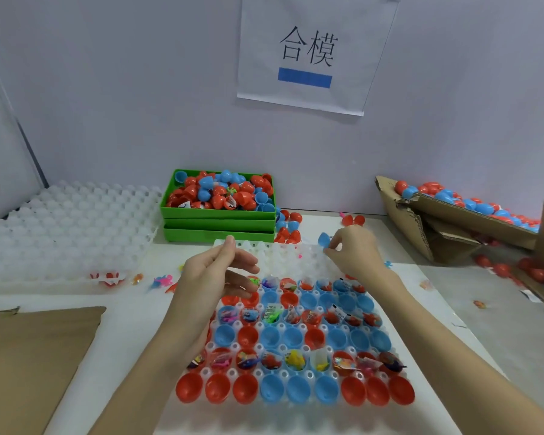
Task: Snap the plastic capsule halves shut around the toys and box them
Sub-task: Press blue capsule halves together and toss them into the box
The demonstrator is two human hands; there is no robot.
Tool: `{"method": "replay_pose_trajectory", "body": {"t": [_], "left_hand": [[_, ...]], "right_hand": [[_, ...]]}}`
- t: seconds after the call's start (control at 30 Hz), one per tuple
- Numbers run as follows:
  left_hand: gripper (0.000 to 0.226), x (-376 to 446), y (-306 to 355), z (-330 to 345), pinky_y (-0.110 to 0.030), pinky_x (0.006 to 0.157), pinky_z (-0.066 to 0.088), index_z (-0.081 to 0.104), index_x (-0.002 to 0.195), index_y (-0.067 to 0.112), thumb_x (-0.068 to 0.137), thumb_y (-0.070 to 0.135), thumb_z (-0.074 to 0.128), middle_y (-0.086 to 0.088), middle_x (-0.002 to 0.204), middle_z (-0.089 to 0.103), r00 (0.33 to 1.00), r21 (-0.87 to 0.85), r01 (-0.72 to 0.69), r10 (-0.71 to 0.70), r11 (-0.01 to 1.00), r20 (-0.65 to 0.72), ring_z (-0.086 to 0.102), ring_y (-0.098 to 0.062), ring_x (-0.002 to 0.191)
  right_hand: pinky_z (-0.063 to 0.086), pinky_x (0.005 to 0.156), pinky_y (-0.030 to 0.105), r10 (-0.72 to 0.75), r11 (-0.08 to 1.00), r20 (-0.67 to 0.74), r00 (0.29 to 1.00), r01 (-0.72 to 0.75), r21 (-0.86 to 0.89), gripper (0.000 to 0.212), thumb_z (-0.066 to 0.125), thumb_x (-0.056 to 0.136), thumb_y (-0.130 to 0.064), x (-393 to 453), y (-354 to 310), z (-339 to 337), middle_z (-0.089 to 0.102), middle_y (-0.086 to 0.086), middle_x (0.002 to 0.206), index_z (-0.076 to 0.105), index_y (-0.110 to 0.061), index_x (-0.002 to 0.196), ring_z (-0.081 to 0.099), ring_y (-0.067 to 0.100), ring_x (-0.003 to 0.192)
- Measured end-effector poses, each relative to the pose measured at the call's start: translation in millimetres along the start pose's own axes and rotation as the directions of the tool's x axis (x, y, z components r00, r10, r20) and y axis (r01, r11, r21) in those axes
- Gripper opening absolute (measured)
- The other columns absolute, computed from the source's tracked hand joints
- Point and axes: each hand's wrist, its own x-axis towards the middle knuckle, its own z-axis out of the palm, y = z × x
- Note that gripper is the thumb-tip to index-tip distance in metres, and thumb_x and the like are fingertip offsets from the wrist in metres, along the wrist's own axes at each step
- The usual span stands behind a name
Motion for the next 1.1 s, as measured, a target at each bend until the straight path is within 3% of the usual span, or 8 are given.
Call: {"method": "replay_pose_trajectory", "body": {"t": [0.17,0.33,0.47,0.57,0.7,0.9,1.03,1.1], "left_hand": [[0.023,2,-7,0,-0.027,0.071,0.062,0.076,0.095,0.014,0.104,0.029,0.061,0.002,0.092,0.077,0.996,0.149,-0.065,0.073,0.987,-0.047,0.076,-0.017,0.078],[0.013,1,-10,4,-0.02,0.077,0.061,0.072,0.111,0.025,0.099,0.028,0.069,0.008,0.106,0.075,0.991,0.252,-0.118,0.13,0.96,-0.031,0.077,-0.008,0.087],[0.012,2,-11,4,-0.027,0.079,0.062,0.075,0.108,0.024,0.099,0.019,0.07,0.007,0.101,0.075,0.972,0.421,-0.214,0.236,0.881,0.0,0.074,-0.011,0.089],[0.01,3,-12,3,-0.037,0.086,0.062,0.077,0.104,0.021,0.099,0.016,0.069,0.008,0.098,0.077,0.965,0.471,-0.229,0.264,0.852,-0.009,0.072,-0.011,0.093],[0.016,4,-12,1,-0.032,0.088,0.061,0.078,0.102,0.021,0.103,0.013,0.064,0.009,0.097,0.078,0.966,0.409,-0.234,0.259,0.882,-0.006,0.074,-0.008,0.095],[0.036,6,-8,0,-0.032,0.098,0.058,0.076,0.117,0.01,0.112,0.014,0.041,-0.003,0.115,0.078,0.994,-0.056,0.029,-0.023,0.998,0.11,0.073,-0.015,0.113],[0.029,7,-11,-1,-0.028,0.094,0.059,0.073,0.122,0.015,0.112,0.019,0.046,0.0,0.114,0.079,0.994,-0.044,0.033,-0.029,0.998,0.101,0.074,-0.014,0.111],[0.025,8,-12,-2,-0.033,0.096,0.056,0.07,0.121,0.012,0.111,0.02,0.05,-0.005,0.111,0.08,0.997,-0.094,0.059,-0.054,0.994,0.053,0.076,-0.019,0.107]], "right_hand": [[0.047,0.089,0.028,-0.172,0.965,-0.153,0.973,0.197,0.175,0.006,0.073,0.096,-0.02,-28,-17,-9,0.064,0.004,0.119,0.073,-0.015,0.096,0.054,0.017,0.104],[0.055,0.088,0.026,-0.483,0.775,-0.171,0.859,0.51,0.374,0.006,0.076,0.093,-0.018,-89,-52,-16,0.064,-0.008,0.109,0.07,-0.02,0.094,0.059,0.006,0.098],[0.053,0.091,0.027,-0.622,0.672,-0.093,0.777,0.591,0.446,0.007,0.075,0.094,-0.017,-116,-71,-9,0.059,-0.01,0.111,0.069,-0.019,0.098,0.061,0.009,0.099],[0.053,0.091,0.029,-0.61,0.672,-0.113,0.785,0.587,0.451,0.007,0.075,0.094,-0.017,-115,-72,-7,0.06,-0.007,0.112,0.07,-0.017,0.099,0.06,0.01,0.098],[0.053,0.091,0.021,-0.589,0.672,-0.114,0.8,0.563,0.481,0.007,0.076,0.093,-0.018,-112,-68,-10,0.061,-0.007,0.11,0.072,-0.017,0.099,0.061,0.006,0.098],[0.052,0.09,0.019,-0.544,0.698,-0.13,0.829,0.534,0.477,0.01,0.076,0.093,-0.022,-116,-67,-16,0.062,-0.007,0.113,0.071,-0.018,0.1,0.061,0.006,0.103],[0.05,0.083,0.013,-0.523,0.716,-0.057,0.85,0.475,0.511,0.019,0.06,0.098,-0.042,-113,-71,-28,0.06,-0.015,0.108,0.067,-0.027,0.107,0.06,0.002,0.097],[0.048,0.079,0.01,-0.471,0.781,-0.009,0.882,0.421,0.461,0.019,0.051,0.104,-0.036,-91,-64,-35,0.063,-0.017,0.108,0.065,-0.028,0.113,0.06,-0.001,0.096]]}}
